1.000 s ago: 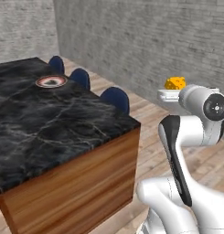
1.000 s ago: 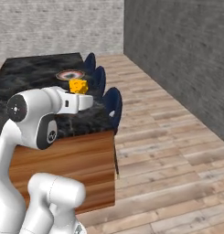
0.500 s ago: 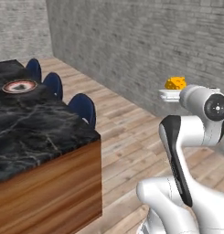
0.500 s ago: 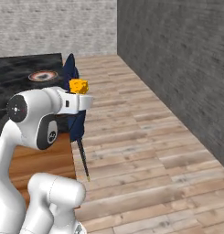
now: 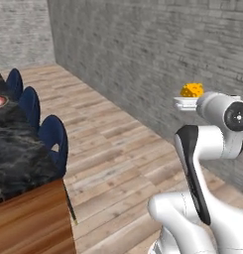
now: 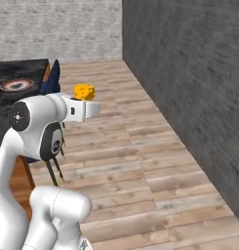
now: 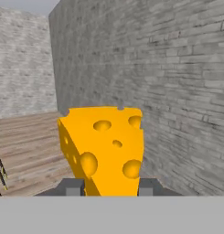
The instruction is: Take the cheese, chicken drumstick, and bell pepper from the fridge and place them on the plate on the dining counter to create an appetizer plate.
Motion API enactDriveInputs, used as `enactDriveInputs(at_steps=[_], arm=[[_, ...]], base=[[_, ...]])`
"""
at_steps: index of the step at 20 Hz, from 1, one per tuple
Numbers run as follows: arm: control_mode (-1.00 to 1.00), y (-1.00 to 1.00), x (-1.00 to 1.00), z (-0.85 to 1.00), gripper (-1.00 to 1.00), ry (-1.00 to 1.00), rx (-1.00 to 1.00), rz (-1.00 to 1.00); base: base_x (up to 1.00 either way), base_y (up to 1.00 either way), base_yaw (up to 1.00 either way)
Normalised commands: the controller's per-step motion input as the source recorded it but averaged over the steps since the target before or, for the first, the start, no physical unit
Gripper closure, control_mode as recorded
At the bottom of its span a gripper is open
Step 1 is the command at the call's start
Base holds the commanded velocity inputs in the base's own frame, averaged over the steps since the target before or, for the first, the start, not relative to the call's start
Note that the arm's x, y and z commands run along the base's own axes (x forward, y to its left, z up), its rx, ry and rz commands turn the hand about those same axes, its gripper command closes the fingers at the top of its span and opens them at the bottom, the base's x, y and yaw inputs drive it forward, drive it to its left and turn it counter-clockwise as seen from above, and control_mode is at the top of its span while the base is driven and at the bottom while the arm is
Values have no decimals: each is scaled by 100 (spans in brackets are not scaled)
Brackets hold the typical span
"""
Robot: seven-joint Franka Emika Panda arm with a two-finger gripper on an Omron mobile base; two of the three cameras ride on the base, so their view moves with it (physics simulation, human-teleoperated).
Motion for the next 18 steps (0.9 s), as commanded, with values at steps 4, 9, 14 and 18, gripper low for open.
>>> enactDriveInputs(at_steps=[4, 9, 14, 18], arm=[[100, 0, 0, 0, 100, 0, 0, 0], [100, 0, 0, 0, 100, 0, 0, 0], [100, 0, 0, 0, 100, 0, 0, 0], [100, 0, 0, 0, 100, 0, 0, 0]], base=[[100, -21, 26], [100, -8, 30], [100, -33, 39], [99, -56, 49]])
